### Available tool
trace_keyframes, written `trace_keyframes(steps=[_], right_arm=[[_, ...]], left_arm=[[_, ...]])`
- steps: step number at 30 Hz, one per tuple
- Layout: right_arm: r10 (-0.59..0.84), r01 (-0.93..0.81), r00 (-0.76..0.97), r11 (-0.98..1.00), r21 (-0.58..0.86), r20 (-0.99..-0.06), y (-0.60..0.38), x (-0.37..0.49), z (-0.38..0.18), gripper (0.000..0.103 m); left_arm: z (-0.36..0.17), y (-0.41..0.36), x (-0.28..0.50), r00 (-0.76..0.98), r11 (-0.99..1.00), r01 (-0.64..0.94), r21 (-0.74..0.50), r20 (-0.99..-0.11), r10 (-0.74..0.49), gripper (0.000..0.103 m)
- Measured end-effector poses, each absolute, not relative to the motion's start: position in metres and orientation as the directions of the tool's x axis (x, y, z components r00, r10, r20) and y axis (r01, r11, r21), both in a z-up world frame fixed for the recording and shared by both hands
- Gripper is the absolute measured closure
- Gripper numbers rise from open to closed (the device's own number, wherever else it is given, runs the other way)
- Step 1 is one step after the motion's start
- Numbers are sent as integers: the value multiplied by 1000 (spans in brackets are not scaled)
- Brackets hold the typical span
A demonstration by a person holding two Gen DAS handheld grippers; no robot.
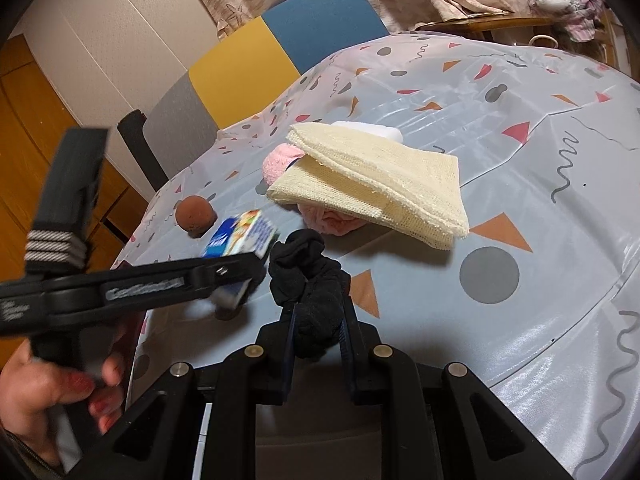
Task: Organize rigid objects
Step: 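Grasp the blue Tempo tissue pack with the left tool while the right tool holds the black cloth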
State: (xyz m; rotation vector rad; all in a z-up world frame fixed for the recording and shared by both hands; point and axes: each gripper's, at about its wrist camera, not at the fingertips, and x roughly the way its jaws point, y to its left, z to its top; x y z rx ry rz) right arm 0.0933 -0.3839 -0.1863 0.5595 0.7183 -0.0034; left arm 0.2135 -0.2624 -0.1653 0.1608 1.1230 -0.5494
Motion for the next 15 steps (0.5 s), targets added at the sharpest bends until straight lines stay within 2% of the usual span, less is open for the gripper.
trace_keyframes(steps=[15], right_arm=[[163, 194, 754, 870, 453, -637, -381, 94, -185, 85]], left_arm=[[-123, -170, 155, 382, 867, 410, -282, -810, -444, 50]])
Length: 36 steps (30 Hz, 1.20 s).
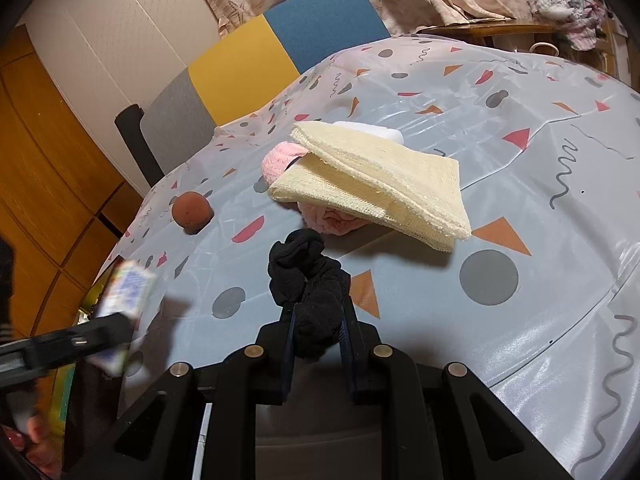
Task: Organize rigid objects
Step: 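Grasp the blue Tempo tissue pack with the left tool while the right tool holds the black cloth, then lower the tissue pack into the tray with the left tool while the right tool drops the black cloth there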
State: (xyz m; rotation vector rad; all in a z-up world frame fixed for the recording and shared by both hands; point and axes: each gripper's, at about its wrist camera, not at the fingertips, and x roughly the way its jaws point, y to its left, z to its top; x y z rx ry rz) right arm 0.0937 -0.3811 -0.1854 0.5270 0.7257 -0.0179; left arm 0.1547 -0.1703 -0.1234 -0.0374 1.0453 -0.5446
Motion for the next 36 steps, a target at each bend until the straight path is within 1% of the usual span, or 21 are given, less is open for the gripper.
trace_keyframes(steps=[4, 8, 15, 22, 23, 25, 28, 31, 34, 36], right_arm=[[156, 196, 752, 874, 444, -640, -380, 94, -185, 85], [147, 199, 749, 880, 431, -646, -378, 94, -184, 85], [133, 202, 745, 888, 412, -653, -376, 94, -183, 85], [120, 206, 741, 896, 394, -660, -373, 96, -183, 85], [118, 207, 741, 896, 392, -661, -373, 96, -183, 85], [115, 208, 740, 898, 388, -663, -373, 96, -182, 85], [108, 210, 738, 902, 378, -667, -371, 96, -182, 85], [101, 212, 736, 905, 370, -670, -370, 96, -181, 85], [93, 214, 733, 909, 358, -674, -369, 96, -181, 85], [82, 216, 730, 915, 342, -679, -367, 97, -180, 85]], left_arm=[[-105, -130, 148, 436, 877, 361, -318, -773, -460, 50], [-95, -94, 153, 503, 905, 293, -310, -755, -421, 50], [-121, -57, 189, 491, 937, 178, -302, -798, -350, 50], [-145, -57, 217, 449, 942, 142, -305, -828, -336, 50], [-145, -57, 220, 453, 941, 138, -310, -825, -338, 47], [-143, -57, 223, 460, 943, 136, -305, -823, -333, 37], [-134, -55, 219, 490, 949, 139, -284, -813, -315, 30], [-125, -43, 211, 513, 936, 139, -322, -785, -346, 29], [-118, -31, 196, 536, 941, 127, -315, -776, -332, 29], [-116, -22, 183, 541, 935, 124, -333, -767, -345, 29]])
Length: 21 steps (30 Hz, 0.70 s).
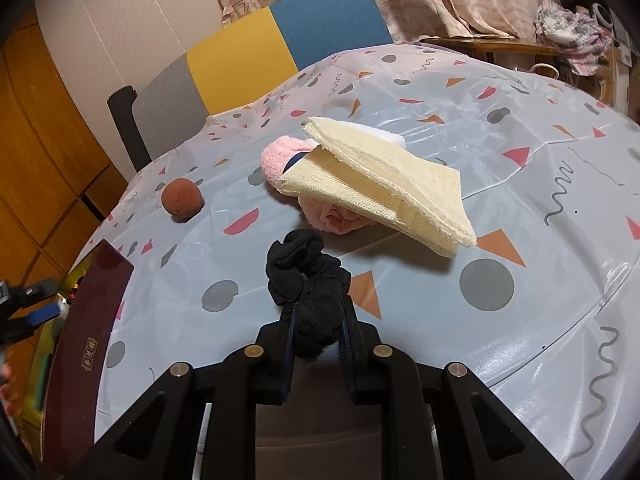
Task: Organize rigid objects
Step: 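Lower the tissue pack into the tray with the left tool while the right tool drops the black cloth there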
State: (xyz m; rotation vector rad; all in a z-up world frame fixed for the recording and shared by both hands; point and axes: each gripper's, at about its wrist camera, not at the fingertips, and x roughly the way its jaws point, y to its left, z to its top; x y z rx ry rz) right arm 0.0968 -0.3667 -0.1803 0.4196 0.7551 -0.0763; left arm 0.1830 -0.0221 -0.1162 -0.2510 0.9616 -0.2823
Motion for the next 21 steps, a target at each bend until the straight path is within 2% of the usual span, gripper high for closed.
trace_keyframes(steps=[4, 8, 13, 21], right_arm=[[54, 222, 718, 927, 302, -694, -362, 99, -178, 84], [55, 212, 708, 934, 287, -704, -353, 98, -172, 82], [144, 176, 730, 905, 388, -668, -333, 91, -157, 82], [341, -52, 729, 892, 448, -594, -255, 86, -111, 82]], left_arm=[[-116, -5, 156, 540, 912, 136, -388, -742, -397, 29], [-116, 8, 133, 533, 912, 152, -381, -746, -400, 29], [-112, 24, 106, 564, 932, 175, -318, -743, -360, 29], [-118, 53, 89, 578, 936, 140, -324, -741, -343, 29]])
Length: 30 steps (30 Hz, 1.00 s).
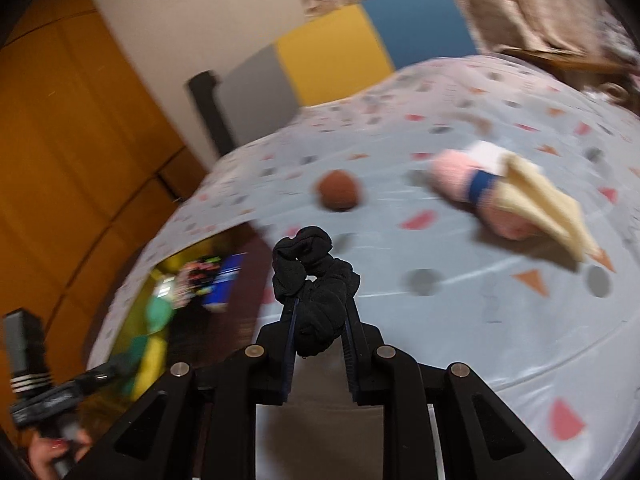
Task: Organize rigid objects
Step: 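Lower the tissue pack into the tray with the left tool while the right tool drops the black cloth there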
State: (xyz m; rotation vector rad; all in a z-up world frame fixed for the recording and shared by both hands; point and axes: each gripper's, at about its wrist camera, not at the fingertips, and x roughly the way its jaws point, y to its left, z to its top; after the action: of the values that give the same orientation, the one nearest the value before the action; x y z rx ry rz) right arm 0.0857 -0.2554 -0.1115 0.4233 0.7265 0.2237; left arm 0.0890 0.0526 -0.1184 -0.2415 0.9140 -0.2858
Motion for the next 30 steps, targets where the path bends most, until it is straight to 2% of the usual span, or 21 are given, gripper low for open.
trace_keyframes(steps=[4, 9, 16, 19, 20, 24, 26, 30], right_arm=[[437, -166, 684, 873, 458, -584, -205, 85, -97, 82], [518, -292, 585, 852, 434, -624, -136, 90, -98, 82], [541, -336, 438, 839, 427, -718, -63, 104, -123, 82], [521, -342, 408, 849, 403, -750, -42, 107, -130, 78], [518, -346, 402, 850, 398, -756, -37, 107, -132, 76], [519, -363, 387, 846, 392, -762, -27, 102, -136, 47], [527, -371, 400, 841, 393, -750, -29, 97, -134, 36], [532, -383, 451, 841, 383, -717, -40, 84, -123, 33]], left_arm=[[-113, 70, 84, 607, 945, 99, -312, -734, -306, 29], [-109, 99, 80, 629, 948, 44, -316, -728, -272, 29], [-103, 127, 71, 659, 941, -14, -338, -711, -246, 29], [-100, 139, 69, 671, 937, -43, -347, -704, -230, 29], [-100, 144, 68, 676, 934, -54, -354, -701, -226, 29], [-99, 155, 65, 687, 925, -85, -369, -694, -214, 29], [-98, 159, 65, 692, 922, -101, -374, -692, -205, 29], [-99, 159, 63, 696, 913, -112, -392, -687, -209, 29]])
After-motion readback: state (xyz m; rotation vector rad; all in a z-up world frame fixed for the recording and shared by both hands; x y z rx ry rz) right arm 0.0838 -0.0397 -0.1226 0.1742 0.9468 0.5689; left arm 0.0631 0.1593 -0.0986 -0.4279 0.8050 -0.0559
